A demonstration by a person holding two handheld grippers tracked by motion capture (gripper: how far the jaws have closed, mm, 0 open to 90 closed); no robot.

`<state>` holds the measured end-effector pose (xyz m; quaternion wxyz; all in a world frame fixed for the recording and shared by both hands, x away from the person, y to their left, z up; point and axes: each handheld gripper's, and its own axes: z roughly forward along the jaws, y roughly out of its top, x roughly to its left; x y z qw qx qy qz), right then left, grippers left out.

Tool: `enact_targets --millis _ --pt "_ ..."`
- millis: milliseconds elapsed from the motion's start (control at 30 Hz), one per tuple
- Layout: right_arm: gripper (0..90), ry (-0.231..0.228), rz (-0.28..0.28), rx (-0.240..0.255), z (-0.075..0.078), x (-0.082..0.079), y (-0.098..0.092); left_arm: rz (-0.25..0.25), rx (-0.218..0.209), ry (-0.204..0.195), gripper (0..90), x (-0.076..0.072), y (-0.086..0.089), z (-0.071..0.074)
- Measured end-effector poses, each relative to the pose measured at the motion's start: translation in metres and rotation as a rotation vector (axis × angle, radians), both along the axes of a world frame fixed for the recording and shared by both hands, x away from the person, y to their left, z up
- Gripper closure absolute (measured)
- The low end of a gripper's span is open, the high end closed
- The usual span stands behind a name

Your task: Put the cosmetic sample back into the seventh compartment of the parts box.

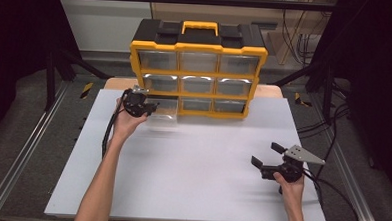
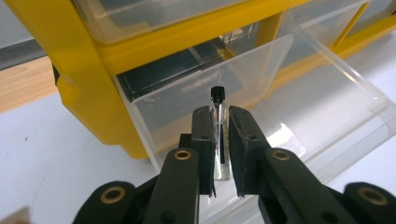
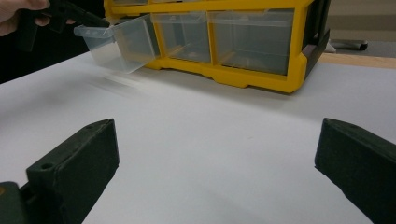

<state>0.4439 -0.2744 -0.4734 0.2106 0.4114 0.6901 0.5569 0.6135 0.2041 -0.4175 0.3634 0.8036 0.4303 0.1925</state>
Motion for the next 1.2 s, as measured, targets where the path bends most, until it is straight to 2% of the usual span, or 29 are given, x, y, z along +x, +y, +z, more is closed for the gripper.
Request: enact_targets --millis 233,567,733,867,1200 --pt "0.4 0.001 -0.001 0.000 0.000 0.000 0.000 -0.001 0.013 0.011 80.2 0.001 -0.003 -0.003" --pt "0.4 0.004 0.000 0.006 0.000 0.000 0.000 -0.004 0.019 -0.002 76.8 0.001 -0.007 -0.003" --pt "0.4 0.004 0.000 0.006 0.000 0.000 0.000 -0.010 -0.019 -0.017 71.7 -0.002 -0.006 0.001" --pt "0.4 0.004 0.000 0.007 0.000 0.000 0.000 -0.010 -0.040 -0.045 65.4 -0.007 -0.005 0.008" --pt "0.4 0.003 0.000 0.009 0.001 -0.001 0.000 -0.022 -0.102 -0.099 45.2 -0.024 -0.004 0.023"
